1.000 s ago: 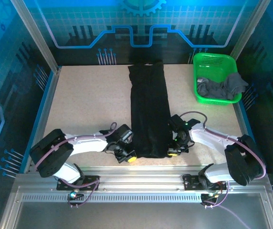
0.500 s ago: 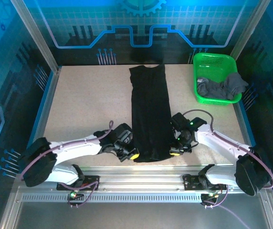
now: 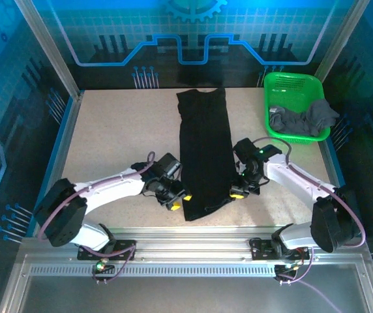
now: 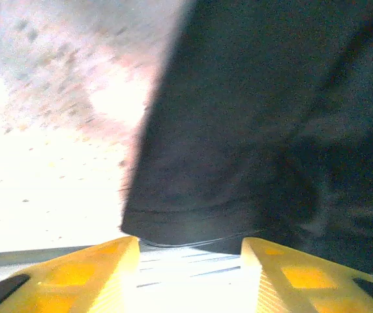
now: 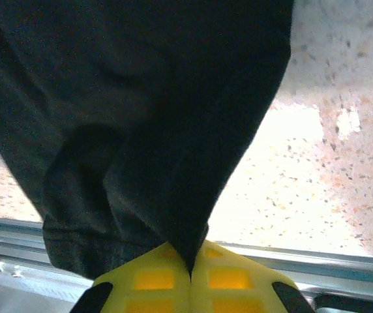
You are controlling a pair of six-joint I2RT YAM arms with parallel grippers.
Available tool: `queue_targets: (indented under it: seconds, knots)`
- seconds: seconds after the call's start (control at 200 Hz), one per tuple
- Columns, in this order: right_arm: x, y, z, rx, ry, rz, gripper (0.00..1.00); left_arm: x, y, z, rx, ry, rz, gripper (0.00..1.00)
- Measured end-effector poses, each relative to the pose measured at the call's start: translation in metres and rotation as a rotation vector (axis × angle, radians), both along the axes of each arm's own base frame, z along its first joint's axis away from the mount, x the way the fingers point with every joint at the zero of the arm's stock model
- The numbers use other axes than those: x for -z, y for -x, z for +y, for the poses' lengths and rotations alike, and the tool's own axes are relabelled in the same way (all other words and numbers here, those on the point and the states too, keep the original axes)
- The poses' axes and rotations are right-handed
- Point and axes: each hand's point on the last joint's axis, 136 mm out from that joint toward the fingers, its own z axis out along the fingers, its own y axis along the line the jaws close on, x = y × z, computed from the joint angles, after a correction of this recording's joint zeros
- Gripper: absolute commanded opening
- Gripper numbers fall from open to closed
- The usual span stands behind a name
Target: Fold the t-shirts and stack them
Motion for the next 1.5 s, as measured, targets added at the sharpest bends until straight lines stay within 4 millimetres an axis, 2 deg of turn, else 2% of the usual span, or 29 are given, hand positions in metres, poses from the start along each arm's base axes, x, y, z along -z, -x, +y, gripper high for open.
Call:
queue_targets:
  seconds: [0.155, 0.295, 0.545, 0.78, 0.935, 1.005, 1.14, 1.25, 1.37, 1.385, 1.5]
  knots:
    - [0.023, 0.029, -0.013, 0.004, 0.03, 0.082, 0.0, 0.015, 0.018, 0.001, 0.03, -0.035, 0.072, 0.51]
    - [0.033, 0.04, -0.018, 0.009, 0.039, 0.105, 0.0, 0.022, 0.026, -0.007, 0.032, -0.033, 0.102, 0.49]
    - [0.038, 0.04, -0.018, 0.017, 0.035, 0.1, 0.0, 0.047, 0.038, -0.014, 0.063, -0.069, 0.165, 0.38]
    - [0.037, 0.039, -0.016, 0.018, 0.023, 0.088, 0.0, 0.048, 0.038, -0.015, 0.053, -0.098, 0.205, 0.21]
    - [0.032, 0.038, -0.015, 0.017, 0.007, 0.062, 0.0, 0.048, 0.028, -0.029, 0.049, -0.075, 0.197, 0.09]
    - [0.03, 0.038, -0.015, 0.017, 0.003, 0.055, 0.0, 0.045, 0.018, -0.038, 0.049, -0.048, 0.154, 0.0]
    - [0.024, 0.037, -0.015, 0.016, 0.003, 0.051, 0.0, 0.042, 0.007, -0.038, 0.038, -0.061, 0.102, 0.0]
    - [0.01, 0.025, -0.011, 0.017, -0.004, 0.016, 0.0, 0.03, 0.001, -0.03, 0.029, -0.08, 0.063, 0.0]
    - [-0.008, 0.008, -0.004, 0.02, -0.025, -0.03, 0.0, -0.002, -0.015, -0.023, -0.015, -0.044, 0.004, 0.0]
    - [-0.016, 0.0, -0.001, 0.022, -0.036, -0.053, 0.0, -0.007, -0.018, -0.022, -0.023, -0.035, -0.006, 0.0]
    - [-0.038, -0.03, 0.009, 0.036, -0.06, -0.107, 0.0, -0.034, -0.041, -0.014, -0.087, 0.008, -0.068, 0.0]
